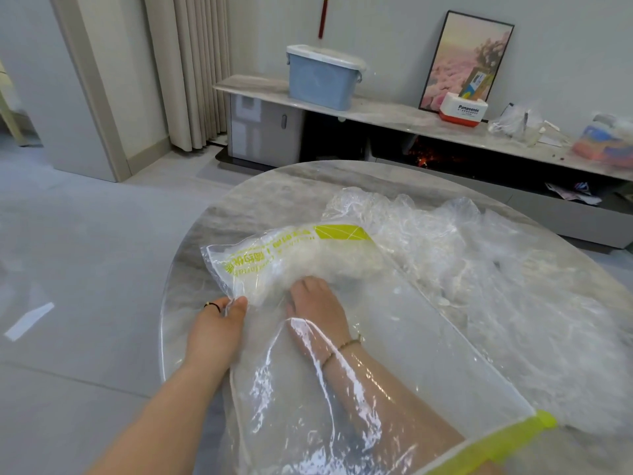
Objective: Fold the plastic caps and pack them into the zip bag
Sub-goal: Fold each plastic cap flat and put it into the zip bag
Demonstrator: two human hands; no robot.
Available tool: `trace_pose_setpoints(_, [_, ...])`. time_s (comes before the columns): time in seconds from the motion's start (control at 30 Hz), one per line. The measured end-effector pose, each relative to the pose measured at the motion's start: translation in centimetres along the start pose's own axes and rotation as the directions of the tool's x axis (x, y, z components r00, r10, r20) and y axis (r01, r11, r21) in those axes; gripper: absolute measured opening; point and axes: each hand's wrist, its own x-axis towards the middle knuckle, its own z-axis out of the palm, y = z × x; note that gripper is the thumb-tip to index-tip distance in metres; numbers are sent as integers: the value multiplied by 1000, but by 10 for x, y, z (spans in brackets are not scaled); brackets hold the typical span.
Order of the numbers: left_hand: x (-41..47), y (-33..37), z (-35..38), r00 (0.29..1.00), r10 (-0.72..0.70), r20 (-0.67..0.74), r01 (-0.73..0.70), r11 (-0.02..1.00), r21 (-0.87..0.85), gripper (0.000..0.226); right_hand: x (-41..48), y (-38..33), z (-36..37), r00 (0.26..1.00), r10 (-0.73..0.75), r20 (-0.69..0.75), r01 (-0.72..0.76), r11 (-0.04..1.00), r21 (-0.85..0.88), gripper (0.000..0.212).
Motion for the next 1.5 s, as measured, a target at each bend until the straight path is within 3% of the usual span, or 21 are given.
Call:
trace_pose_setpoints(0.07, [3,-2,1,999,-18,-28,17,999,-36,40,-1,3,1,998,-63,7,63,994,-86,36])
trace_pose_setpoints(0.17, [9,-4,2,994,-76,-75,69,994,-83,40,-15,3,5,997,-67,44,69,997,-41,39])
trace_pose_setpoints(0.23, [9,-2,4,992,-66,-110,59,996,-65,42,-33,12,2,996,-30,-89,29,1000,-3,34])
trace_pose_setpoints(0.27, [8,0,4,991,-44,-124,38,998,-44,44,-43,17,-4,989,-18,-145,25,999,45,29])
trace_pose_setpoints(0.37, [3,3,4,988,29,-152,-27,999,20,54,-86,31,-20,997,-70,16,71,997,-38,38])
trace_pose_setpoints(0.4, [2,3,3,986,61,-155,-54,997,51,55,-101,35,-22,997,-76,-14,76,997,-16,39])
trace_pose_setpoints(0.47, [-3,4,3,977,138,-161,-104,974,203,58,-129,40,-35,995,-24,-96,19,999,-48,43])
trace_pose_setpoints(0.5, [-8,7,3,971,180,-156,-128,946,297,60,-143,46,-35,998,25,-53,-25,1000,-9,42])
trace_pose_setpoints(0.53, [-15,11,4,963,233,-133,-165,906,391,63,-156,53,-35,997,67,-35,-65,996,61,43])
trace_pose_setpoints(0.6, [-40,24,11,931,365,-24,-299,797,526,66,-182,64,-43,991,73,-112,-70,997,28,42])
trace_pose_setpoints(0.67, [-67,37,21,865,485,132,-470,689,552,64,-205,78,-47,987,137,-86,-140,990,-31,30])
trace_pose_setpoints(0.77, [-113,36,37,708,545,449,-704,494,509,85,-236,98,-58,948,227,-225,-236,972,-12,25])
trace_pose_setpoints(0.83, [-136,20,45,545,570,615,-824,230,517,99,-250,109,-67,904,299,-305,-318,948,-14,8])
trace_pose_setpoints(0.87, [-145,10,48,497,537,681,-849,137,511,97,-254,114,-68,891,331,-311,-345,939,10,8])
trace_pose_setpoints(0.93, [-152,-7,53,414,517,749,-873,-8,488,85,-262,122,-69,850,464,-251,-462,884,71,33])
trace_pose_setpoints(1.0, [-152,-18,58,378,503,777,-886,-47,461,71,-263,122,-77,793,571,-211,-576,816,47,41])
trace_pose_setpoints(1.07, [-148,-28,58,360,539,761,-887,-54,459,51,-264,123,-80,769,627,-126,-627,778,50,48])
trace_pose_setpoints(1.2, [-130,-33,59,330,661,674,-829,-139,542,43,-263,130,-78,749,662,-22,-663,749,-19,58])
trace_pose_setpoints(1.27, [-119,-31,59,335,683,649,-794,-166,585,58,-262,131,-75,726,687,21,-685,726,-67,59])
trace_pose_setpoints(1.33, [-111,-29,59,402,691,601,-755,-121,645,78,-260,135,-71,717,697,14,-693,714,-101,56])
trace_pose_setpoints(1.5, [-101,-28,56,412,726,551,-696,-140,705,84,-251,140,-69,711,690,-134,-703,697,-144,38])
